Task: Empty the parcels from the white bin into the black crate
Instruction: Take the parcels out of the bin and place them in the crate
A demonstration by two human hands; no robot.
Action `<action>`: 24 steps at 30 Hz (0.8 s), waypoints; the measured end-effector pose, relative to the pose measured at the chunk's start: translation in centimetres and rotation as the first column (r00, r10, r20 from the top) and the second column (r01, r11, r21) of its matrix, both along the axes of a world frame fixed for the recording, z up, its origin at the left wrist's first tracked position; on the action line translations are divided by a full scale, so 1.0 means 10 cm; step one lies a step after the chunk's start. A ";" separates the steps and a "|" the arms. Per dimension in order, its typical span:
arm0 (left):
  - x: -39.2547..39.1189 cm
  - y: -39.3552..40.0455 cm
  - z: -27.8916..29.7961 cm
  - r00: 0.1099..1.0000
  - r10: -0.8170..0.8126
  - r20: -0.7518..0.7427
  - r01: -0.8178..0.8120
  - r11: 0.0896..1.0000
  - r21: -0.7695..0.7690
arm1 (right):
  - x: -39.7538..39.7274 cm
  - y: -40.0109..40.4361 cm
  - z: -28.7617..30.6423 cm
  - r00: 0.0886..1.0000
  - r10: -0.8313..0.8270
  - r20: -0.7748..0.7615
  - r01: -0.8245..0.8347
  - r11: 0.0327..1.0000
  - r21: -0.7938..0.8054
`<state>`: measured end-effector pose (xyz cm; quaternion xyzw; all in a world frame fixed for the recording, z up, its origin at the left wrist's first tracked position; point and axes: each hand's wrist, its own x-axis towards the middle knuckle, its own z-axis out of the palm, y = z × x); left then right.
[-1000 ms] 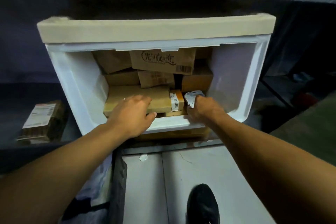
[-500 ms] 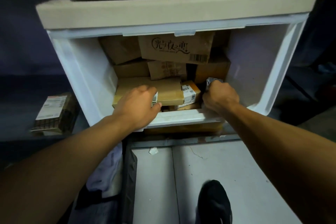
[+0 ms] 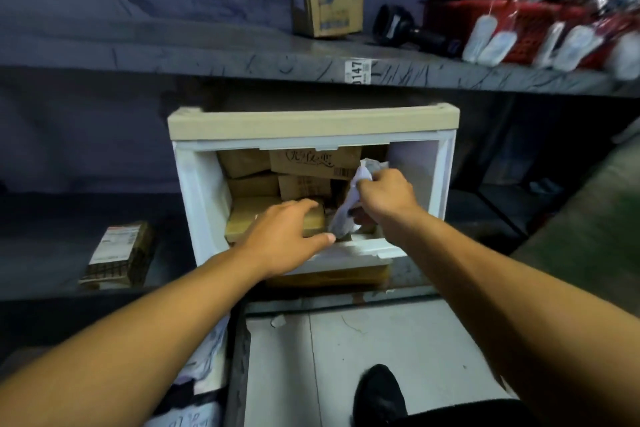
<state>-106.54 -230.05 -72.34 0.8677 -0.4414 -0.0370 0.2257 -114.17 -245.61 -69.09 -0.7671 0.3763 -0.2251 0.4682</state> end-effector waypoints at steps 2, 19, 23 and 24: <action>-0.13 0.05 0.08 0.996 -0.004 -0.092 -0.002 0.997 -0.073 | -0.06 0.25 0.06 0.995 0.052 0.083 -0.066 0.982 0.177; 0.34 1.09 0.18 0.491 -0.184 -0.852 -0.630 0.600 -0.493 | 0.30 0.86 -0.18 0.918 0.382 0.103 -0.388 0.818 0.423; 0.49 1.16 0.13 0.422 -0.224 -0.879 -0.676 0.568 -0.469 | 0.45 0.95 -0.17 0.861 0.460 0.216 -0.501 0.700 0.509; 0.52 1.17 0.13 0.419 -0.215 -0.882 -0.688 0.559 -0.463 | 0.48 0.96 -0.17 0.871 0.438 0.221 -0.486 0.713 0.505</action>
